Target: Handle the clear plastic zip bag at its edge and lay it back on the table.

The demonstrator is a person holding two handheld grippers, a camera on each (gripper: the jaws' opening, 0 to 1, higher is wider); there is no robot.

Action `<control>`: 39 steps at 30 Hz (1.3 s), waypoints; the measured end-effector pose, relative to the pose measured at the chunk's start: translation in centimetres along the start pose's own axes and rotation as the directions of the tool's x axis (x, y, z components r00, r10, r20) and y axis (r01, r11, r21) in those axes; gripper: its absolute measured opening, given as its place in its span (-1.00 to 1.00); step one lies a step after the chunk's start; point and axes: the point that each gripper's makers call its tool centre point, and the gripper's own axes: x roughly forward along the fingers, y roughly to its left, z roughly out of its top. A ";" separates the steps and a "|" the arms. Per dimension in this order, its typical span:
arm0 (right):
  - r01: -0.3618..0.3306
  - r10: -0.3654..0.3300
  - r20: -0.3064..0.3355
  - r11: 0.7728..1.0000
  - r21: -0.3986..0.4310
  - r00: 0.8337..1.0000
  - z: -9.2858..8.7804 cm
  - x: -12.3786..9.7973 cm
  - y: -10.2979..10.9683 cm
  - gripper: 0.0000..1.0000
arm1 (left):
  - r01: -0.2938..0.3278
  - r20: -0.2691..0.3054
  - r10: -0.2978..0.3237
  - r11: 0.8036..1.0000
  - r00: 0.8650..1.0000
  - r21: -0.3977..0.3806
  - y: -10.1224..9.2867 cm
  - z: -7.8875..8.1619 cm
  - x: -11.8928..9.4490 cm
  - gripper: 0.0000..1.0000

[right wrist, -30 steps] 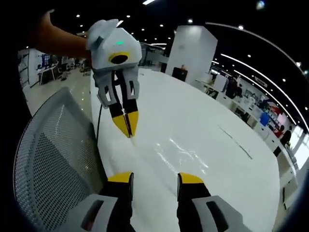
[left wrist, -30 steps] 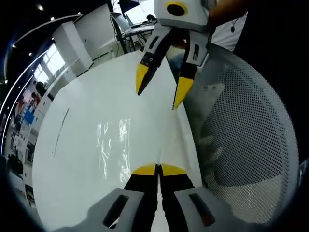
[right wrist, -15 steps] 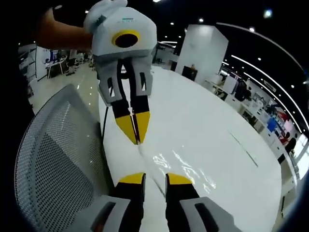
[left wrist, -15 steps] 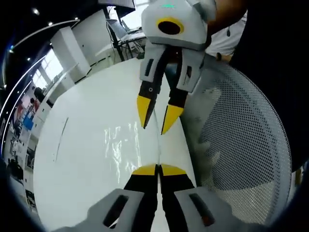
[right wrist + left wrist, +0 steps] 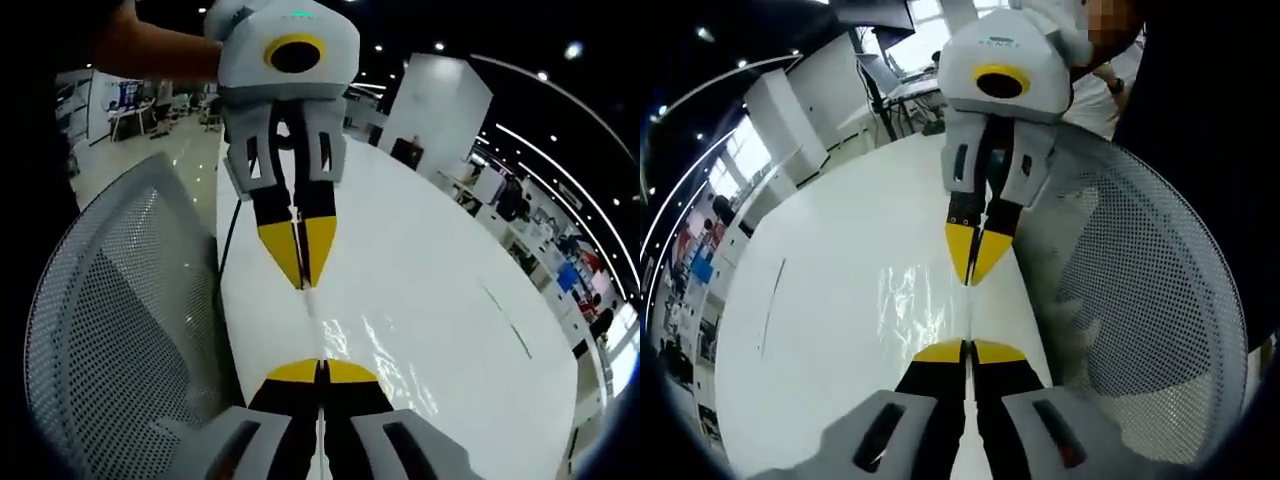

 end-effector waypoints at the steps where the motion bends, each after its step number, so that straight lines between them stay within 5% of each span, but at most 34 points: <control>1: -0.002 0.002 -0.001 1.000 -0.016 1.000 0.0 0.0 0.0 -1.00 | 0.001 -0.002 -0.001 1.000 1.000 0.009 0.0 0.0 0.0 -0.97; 9: -0.021 0.021 0.000 0.999 -0.050 1.000 0.4 0.1 -0.2 -1.00 | 0.019 -0.041 -0.015 0.996 0.999 0.083 0.4 -0.4 0.5 -0.97; 39: -0.035 0.038 0.047 0.998 -0.059 0.998 2.8 0.8 -0.1 -0.90 | 0.033 -0.056 -0.027 0.993 0.998 0.113 0.6 0.4 1.1 -1.00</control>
